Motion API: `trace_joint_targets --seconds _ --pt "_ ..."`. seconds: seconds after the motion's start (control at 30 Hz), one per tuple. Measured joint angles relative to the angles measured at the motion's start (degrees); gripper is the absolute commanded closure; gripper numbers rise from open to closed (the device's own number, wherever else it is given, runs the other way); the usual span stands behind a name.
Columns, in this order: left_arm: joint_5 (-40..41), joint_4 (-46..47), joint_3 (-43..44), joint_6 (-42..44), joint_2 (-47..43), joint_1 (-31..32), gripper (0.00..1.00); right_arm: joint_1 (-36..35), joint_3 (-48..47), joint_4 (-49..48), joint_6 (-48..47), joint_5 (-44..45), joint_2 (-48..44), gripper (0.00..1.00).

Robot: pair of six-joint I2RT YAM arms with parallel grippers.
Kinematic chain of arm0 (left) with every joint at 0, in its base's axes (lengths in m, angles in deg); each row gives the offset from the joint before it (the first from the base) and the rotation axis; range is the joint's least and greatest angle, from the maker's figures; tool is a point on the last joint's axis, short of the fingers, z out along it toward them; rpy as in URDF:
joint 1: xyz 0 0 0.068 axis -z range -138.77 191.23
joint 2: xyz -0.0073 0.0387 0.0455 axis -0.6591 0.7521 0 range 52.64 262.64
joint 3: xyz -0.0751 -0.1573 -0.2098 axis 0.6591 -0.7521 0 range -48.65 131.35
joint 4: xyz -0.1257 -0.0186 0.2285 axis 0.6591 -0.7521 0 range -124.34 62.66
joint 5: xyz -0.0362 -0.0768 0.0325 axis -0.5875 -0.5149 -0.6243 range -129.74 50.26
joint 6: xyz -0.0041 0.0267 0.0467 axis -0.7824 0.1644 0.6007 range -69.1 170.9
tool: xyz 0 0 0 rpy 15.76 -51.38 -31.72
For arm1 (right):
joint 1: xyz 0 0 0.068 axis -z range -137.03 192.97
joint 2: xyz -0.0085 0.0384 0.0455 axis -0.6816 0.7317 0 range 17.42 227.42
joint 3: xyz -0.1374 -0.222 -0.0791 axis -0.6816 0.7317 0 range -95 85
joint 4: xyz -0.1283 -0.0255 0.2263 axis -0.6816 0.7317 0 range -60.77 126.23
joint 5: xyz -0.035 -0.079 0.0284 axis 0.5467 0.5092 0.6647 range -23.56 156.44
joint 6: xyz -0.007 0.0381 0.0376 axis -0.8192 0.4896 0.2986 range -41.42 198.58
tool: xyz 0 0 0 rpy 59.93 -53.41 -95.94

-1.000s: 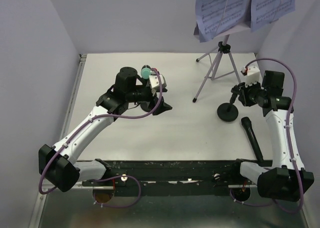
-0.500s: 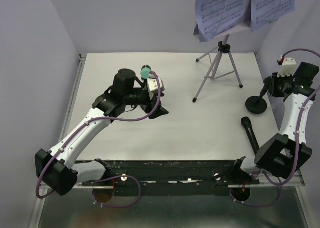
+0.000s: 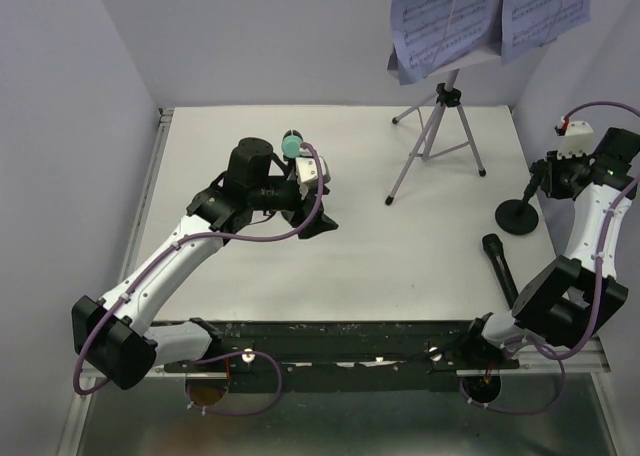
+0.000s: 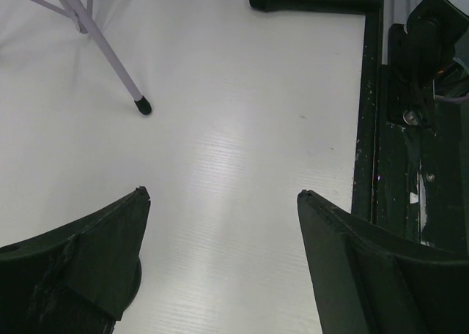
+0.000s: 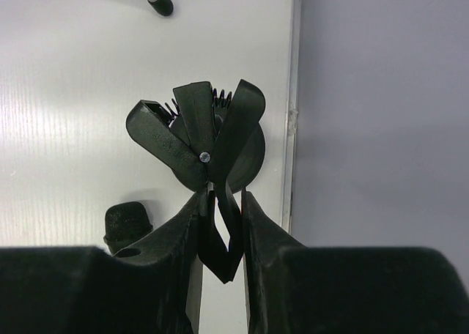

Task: Pack up the instrument practice props

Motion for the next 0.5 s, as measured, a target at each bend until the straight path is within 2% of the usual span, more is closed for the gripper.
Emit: trace_joint_targets --seconds 0.17,0.23,0.37,0.5 --pt "-0.3 0.1 0.0 -0.3 0.6 0.0 0.09 0.0 0.3 0.0 -0.3 -0.5 0.0 0.52" --pt "-0.5 0.1 0.0 -0.5 0.6 0.0 0.09 0.0 0.3 -0.1 -0.3 -0.4 0.0 0.41" --pt "-0.6 -0.1 0.2 -0.5 0.6 0.0 0.08 0.3 0.3 -0.3 -0.7 -0.3 -0.2 0.27" --pt "-0.5 -2.4 3.5 0.3 0.1 -0.2 0.05 0.3 0.3 0.0 -1.2 -1.8 -2.9 0.22"
